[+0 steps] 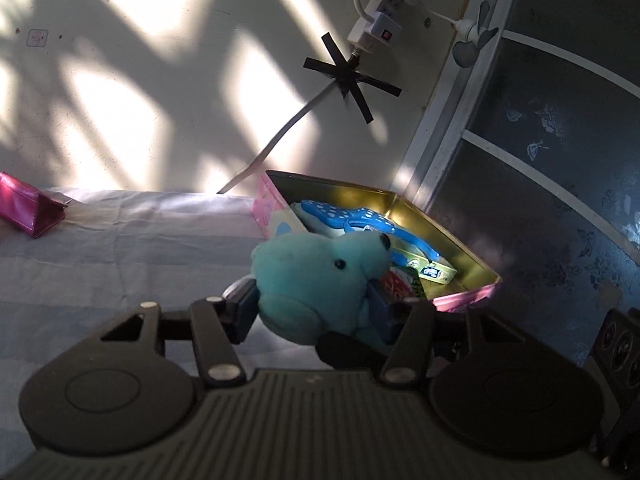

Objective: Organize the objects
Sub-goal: 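Carry the teddy bear into the tin and open both grippers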

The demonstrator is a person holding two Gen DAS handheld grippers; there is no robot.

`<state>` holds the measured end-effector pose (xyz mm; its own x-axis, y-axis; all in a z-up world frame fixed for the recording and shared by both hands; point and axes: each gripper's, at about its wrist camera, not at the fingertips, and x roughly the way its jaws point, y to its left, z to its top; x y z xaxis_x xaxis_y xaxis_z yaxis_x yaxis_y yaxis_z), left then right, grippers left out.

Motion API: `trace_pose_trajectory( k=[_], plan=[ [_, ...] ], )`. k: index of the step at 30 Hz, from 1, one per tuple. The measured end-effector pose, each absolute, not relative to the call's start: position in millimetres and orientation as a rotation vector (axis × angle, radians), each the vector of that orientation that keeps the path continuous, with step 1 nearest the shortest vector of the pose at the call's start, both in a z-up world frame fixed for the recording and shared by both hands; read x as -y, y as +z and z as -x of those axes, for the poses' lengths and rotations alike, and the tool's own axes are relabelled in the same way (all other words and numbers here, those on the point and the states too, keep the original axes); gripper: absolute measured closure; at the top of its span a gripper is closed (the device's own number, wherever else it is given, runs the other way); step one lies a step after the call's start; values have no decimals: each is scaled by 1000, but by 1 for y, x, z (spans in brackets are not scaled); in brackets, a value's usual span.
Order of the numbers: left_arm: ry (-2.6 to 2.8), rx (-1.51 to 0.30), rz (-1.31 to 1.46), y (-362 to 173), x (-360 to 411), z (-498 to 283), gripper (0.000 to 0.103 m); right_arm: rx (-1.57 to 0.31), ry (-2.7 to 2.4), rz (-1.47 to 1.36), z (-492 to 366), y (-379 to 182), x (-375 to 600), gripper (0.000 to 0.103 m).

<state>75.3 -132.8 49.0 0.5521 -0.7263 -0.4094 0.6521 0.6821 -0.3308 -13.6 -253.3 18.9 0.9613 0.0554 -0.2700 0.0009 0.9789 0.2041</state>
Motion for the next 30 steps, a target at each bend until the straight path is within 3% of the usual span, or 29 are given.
trace_pose_trajectory(
  k=[11, 16, 20, 22, 30],
  plan=[
    [-955, -566, 68, 64, 282, -79, 43, -275, -135, -139, 17, 25, 384, 48],
    [-910, -555, -5, 65, 330, -78, 38, -321, -250, -90, 10, 17, 425, 56],
    [-849, -559, -30, 62, 345, -80, 33, -378, -376, -81, -5, 4, 458, 55],
    [-829, -562, -48, 60, 344, -78, 33, -404, -425, -72, -9, -2, 465, 46],
    [-753, -558, -44, 58, 316, -83, 32, -293, -396, -120, 26, 3, 453, 39]
  ],
)
